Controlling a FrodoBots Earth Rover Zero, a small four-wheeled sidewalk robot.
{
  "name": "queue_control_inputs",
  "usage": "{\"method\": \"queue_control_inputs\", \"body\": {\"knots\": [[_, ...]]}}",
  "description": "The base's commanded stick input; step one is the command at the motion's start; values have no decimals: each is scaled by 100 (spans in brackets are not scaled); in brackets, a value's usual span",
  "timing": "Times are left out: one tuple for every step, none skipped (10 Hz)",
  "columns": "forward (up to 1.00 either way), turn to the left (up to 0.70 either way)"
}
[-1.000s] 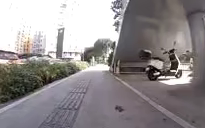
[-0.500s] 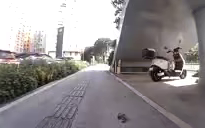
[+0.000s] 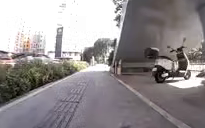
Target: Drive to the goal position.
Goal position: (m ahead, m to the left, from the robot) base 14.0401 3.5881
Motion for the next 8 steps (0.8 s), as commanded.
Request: {"method": "queue_control_inputs", "body": {"knots": [[45,0],[45,0],[45,0],[45,0],[45,0],[45,0],[45,0],[45,0]]}}
